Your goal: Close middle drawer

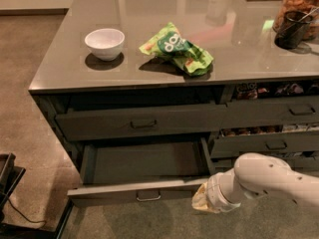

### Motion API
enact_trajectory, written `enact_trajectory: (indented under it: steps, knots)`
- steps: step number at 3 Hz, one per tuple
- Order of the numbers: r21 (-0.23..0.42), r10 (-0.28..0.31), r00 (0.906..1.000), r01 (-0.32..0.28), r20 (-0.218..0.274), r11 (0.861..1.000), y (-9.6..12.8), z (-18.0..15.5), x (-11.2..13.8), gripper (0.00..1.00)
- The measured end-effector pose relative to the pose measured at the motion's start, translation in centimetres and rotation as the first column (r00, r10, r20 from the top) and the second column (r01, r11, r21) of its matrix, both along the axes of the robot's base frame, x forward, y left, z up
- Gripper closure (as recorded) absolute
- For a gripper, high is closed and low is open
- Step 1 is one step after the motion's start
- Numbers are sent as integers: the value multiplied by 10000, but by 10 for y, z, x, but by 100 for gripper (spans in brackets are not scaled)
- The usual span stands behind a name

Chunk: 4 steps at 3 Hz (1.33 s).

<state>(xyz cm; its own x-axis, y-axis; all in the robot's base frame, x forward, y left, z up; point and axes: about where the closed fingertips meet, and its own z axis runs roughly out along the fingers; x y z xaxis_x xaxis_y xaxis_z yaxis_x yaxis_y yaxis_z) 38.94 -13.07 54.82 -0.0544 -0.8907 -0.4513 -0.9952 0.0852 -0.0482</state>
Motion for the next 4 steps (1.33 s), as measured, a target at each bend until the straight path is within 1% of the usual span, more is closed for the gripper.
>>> enact_trajectory:
  steps: [1,2,3,4]
  knots:
    - [121,-83,9982,76,597,9999,-2,-3,12,100]
    - [115,-85,9982,79,588,9999,-2,-3,12,100]
    - [131,-75,9927,60,1205,9999,-1,-13,20,100]
    - [482,13,9742,-125,2259,9988,10,-29,46,100]
